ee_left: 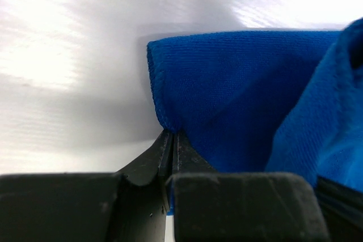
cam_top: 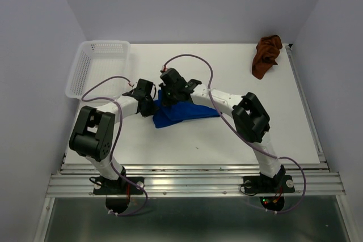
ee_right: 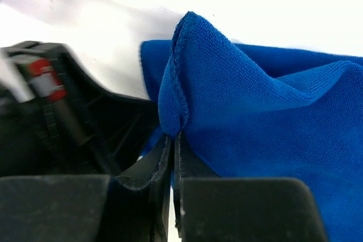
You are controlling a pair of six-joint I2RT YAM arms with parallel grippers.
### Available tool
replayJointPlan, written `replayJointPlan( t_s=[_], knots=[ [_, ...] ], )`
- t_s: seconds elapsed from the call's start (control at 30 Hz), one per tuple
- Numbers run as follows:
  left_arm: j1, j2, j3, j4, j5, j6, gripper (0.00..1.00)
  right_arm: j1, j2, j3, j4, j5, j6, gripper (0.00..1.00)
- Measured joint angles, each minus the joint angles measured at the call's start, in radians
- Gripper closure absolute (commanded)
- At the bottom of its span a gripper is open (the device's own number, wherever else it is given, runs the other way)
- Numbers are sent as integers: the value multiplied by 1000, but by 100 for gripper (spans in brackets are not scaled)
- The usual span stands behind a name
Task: Roll the towels
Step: Fold the towel
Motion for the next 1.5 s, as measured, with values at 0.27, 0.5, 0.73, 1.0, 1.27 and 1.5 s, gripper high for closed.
replayJointPlan(
  t_s=[0.27,0.5,0.73,1.0,1.27,1.5],
  knots=[
    [0,-31,0,-68,-64,-11,94,0,67,1,0,-14,-1,90],
    [0,-31,0,-79,-66,-12,93,0,79,1,31,-85,2,74],
    [0,-32,0,-85,-72,-18,84,0,79,1,48,-165,2,57],
    [0,-82,0,-124,-94,-34,68,0,-28,-103,80,-169,-10,35],
    [0,-229,1,-167,-101,-52,22,-37,-330,-308,95,-51,-12,0],
    [-54,-242,72,-167,-49,-43,5,-251,-417,-447,116,-31,-8,0]
  ],
)
